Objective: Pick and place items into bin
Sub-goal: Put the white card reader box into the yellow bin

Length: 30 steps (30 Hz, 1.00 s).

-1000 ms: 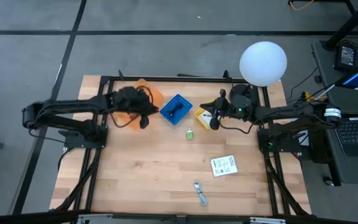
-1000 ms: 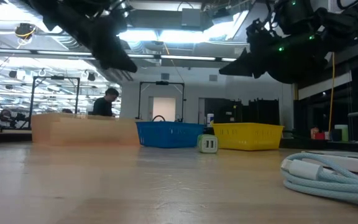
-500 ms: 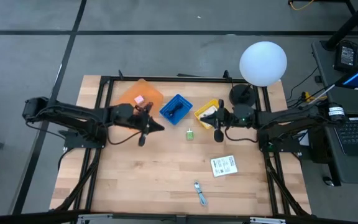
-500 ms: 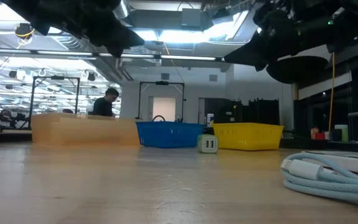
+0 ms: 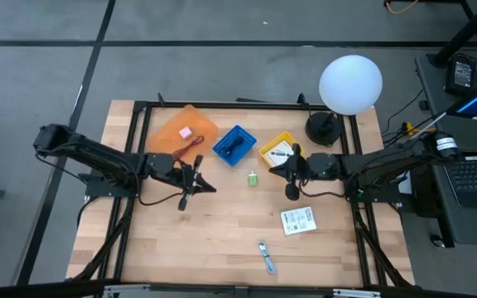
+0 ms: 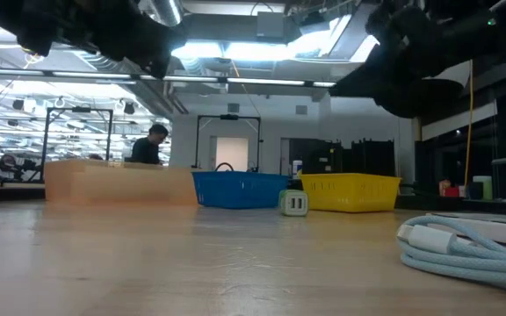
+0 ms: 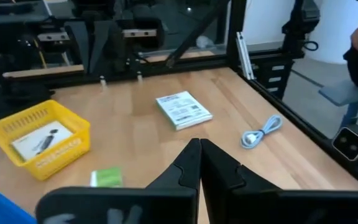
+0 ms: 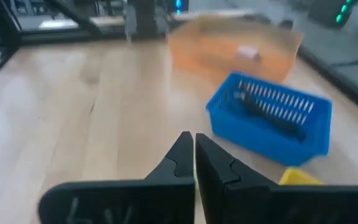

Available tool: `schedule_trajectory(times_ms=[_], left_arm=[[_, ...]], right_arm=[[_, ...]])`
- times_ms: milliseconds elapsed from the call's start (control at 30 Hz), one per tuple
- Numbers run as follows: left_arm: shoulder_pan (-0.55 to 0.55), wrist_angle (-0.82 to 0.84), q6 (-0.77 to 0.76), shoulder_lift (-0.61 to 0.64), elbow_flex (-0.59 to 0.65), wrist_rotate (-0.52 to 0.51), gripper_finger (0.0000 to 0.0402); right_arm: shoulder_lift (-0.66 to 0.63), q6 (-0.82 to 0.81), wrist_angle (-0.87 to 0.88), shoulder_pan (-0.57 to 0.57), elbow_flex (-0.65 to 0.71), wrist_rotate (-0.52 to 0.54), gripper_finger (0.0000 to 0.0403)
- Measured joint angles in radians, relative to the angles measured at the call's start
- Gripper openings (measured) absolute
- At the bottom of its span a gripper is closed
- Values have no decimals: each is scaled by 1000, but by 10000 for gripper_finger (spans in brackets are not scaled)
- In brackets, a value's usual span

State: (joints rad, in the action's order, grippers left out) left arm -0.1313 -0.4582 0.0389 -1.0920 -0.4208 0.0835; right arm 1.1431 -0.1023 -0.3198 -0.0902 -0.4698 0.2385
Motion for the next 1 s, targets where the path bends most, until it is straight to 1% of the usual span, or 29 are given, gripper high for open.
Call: schedule_trajectory(times_ms=[100,200,333,500,600,700,900,1000], left_arm=[[-18,-43,1,-41,1,0,3],[-26,-124,20,-92,1,-1,2],[-31,-224,50,-161,1,-1,3],[-31,-308,28,-230,0,-1,2],[-31,-315,3,-259,-19,-1,3],[-31,-291,0,-296,-70,-1,3],[-45,-144,1,-409,-199,-14,3],[-46,-96,1,-469,-261,-14,3]], right_arm=[[0,-55,109,-23,-25,30,0],[0,-117,341,-38,-122,79,0],[0,-234,683,-53,-280,94,0],[0,-355,952,-92,-394,92,0],[0,-424,1030,-127,-409,93,0],[0,-494,1072,-169,-407,90,0],[-1,-635,1078,-253,-370,92,0],[0,-708,1096,-292,-338,109,0]])
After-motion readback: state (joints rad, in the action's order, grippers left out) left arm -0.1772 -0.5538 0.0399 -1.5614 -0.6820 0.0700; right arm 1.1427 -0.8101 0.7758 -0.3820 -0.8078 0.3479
